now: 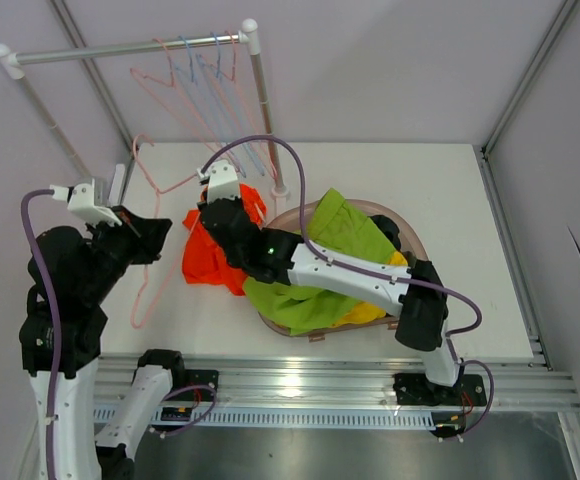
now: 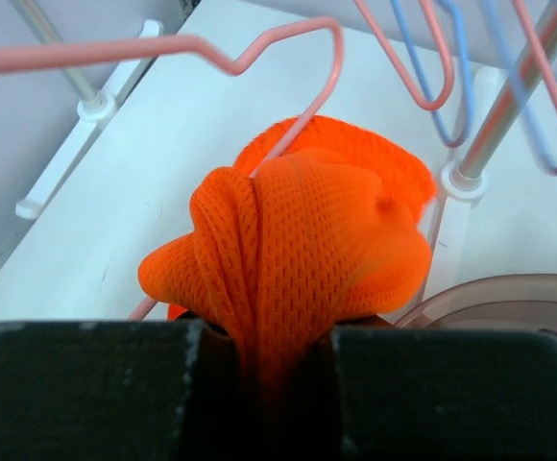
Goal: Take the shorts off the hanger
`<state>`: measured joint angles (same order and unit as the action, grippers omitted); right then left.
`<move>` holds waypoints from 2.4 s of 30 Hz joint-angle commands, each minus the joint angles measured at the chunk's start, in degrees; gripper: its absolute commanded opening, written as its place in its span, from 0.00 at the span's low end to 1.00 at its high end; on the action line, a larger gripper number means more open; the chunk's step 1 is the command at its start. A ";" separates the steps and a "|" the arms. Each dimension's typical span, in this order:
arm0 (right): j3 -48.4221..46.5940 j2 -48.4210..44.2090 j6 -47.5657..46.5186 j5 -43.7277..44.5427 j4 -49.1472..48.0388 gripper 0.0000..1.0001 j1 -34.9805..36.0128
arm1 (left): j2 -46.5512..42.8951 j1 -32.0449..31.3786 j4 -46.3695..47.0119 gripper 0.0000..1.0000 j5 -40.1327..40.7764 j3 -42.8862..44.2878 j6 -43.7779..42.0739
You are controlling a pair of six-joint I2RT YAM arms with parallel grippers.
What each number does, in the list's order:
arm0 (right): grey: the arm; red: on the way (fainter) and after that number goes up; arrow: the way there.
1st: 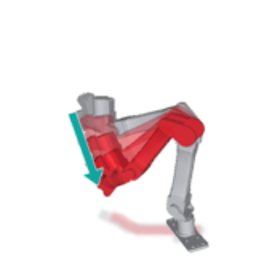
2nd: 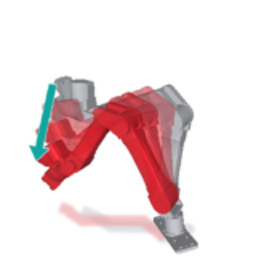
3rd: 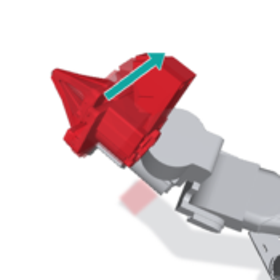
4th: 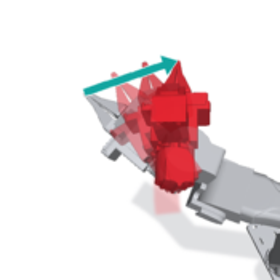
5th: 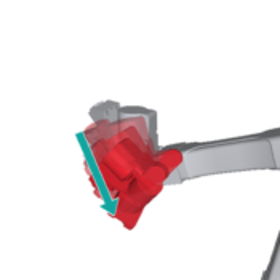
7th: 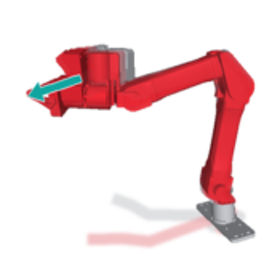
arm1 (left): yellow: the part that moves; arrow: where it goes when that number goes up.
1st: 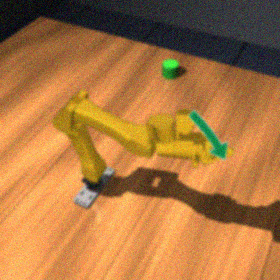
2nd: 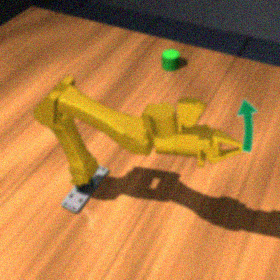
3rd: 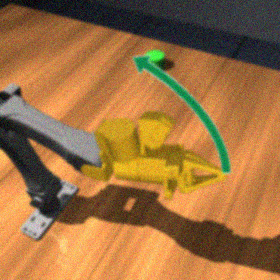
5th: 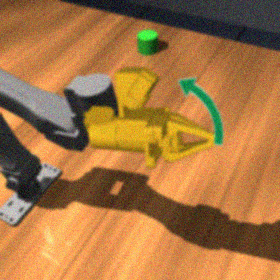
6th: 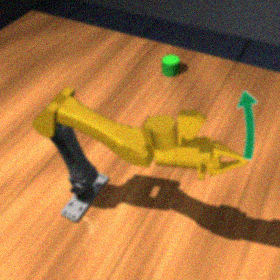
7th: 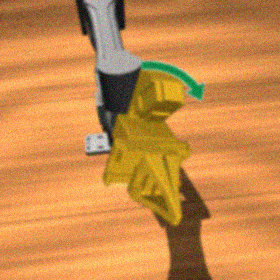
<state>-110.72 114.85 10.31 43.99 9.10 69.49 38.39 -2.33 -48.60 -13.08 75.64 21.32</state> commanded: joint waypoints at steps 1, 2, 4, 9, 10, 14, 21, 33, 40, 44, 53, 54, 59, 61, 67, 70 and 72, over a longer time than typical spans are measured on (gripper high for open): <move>-1.80 -0.85 -0.90 -1.63 0.75 0.00 1.43 | 0.89 -1.45 1.93 0.00 0.67 2.30 0.40; -0.48 -3.20 -0.90 -1.19 0.39 0.00 1.78 | 1.24 -1.71 0.88 0.00 3.91 3.19 -0.48; 2.16 -6.02 -0.81 0.47 -1.18 0.00 2.74 | 2.12 -1.89 -0.26 0.00 8.31 5.30 -2.33; 5.16 -15.77 -3.70 5.22 -2.95 0.00 3.11 | 3.00 -1.89 -3.25 0.00 22.29 7.69 -4.01; 4.29 -16.84 -6.06 5.75 -2.86 0.00 2.58 | 2.66 -1.89 -3.34 0.00 22.31 7.34 -3.83; -1.33 -21.50 -13.87 9.79 -3.74 0.00 0.65 | 0.55 -1.89 -2.03 0.00 20.11 2.87 -3.13; -3.37 -29.50 -24.71 12.88 -8.49 0.00 -3.40 | -1.13 -1.89 -1.76 0.00 19.32 0.13 -3.13; 12.26 -44.51 -17.70 13.23 -7.18 0.00 -8.41 | -1.74 -1.89 -1.50 0.00 18.62 -1.72 -2.08; 32.83 -50.69 0.22 9.46 -2.60 0.00 -8.15 | -1.83 -1.89 -0.80 0.00 17.74 -2.60 -0.93; 40.74 -50.07 10.40 8.40 -1.37 0.00 -6.22 | -1.74 -1.89 -0.27 0.00 17.92 -3.56 -0.76; 65.08 -40.77 24.05 3.92 -12.95 0.00 -6.64 | 1.24 -1.89 -1.94 0.00 20.73 1.70 -3.21; 67.36 -39.28 24.76 3.30 -14.88 0.00 -7.17 | 1.51 -1.89 -1.85 0.00 20.90 2.14 -3.56; 74.32 -30.14 28.19 -3.46 -21.66 0.00 -10.96 | 4.84 -1.89 -0.97 0.00 22.04 6.27 -5.06; 75.03 -28.20 28.89 -5.56 -22.90 0.00 -11.05 | 8.09 -1.80 0.78 0.00 21.87 8.12 -6.11; 74.60 -28.35 26.88 -8.22 -21.52 0.99 -8.34 | 22.04 -1.80 4.65 0.00 21.96 18.31 -9.01; 74.50 -33.18 26.00 -5.41 -16.69 0.99 -4.74 | 28.72 -1.80 5.62 0.00 22.22 26.29 -10.07; 76.86 -38.52 25.64 -3.83 -15.09 0.99 -2.88 | 32.25 -1.72 5.80 0.00 22.83 29.90 -10.86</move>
<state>-38.11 81.19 35.14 39.24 -17.04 63.94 67.11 -3.97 -46.54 8.69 99.74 13.26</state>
